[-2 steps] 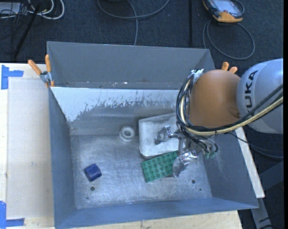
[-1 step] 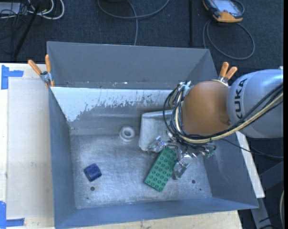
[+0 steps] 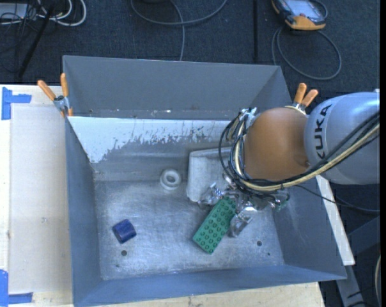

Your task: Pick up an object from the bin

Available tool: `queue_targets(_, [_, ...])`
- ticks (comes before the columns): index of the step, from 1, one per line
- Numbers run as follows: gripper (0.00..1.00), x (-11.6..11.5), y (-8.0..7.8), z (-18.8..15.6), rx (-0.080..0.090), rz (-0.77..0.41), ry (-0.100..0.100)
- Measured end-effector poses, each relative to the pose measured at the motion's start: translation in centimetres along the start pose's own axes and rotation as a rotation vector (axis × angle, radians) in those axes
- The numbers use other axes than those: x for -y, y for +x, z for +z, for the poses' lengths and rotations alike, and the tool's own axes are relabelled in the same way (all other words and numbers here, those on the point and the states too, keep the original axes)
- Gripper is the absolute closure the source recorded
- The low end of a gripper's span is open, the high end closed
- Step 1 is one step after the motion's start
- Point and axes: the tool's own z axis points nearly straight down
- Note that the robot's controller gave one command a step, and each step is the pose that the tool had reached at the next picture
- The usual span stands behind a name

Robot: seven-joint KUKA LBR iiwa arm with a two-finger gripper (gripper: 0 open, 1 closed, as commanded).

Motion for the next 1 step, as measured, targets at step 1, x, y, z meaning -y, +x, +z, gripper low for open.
queue_targets(1, [1.0, -0.76, -0.32, -14.71, 0.004, -0.041, 0.007])
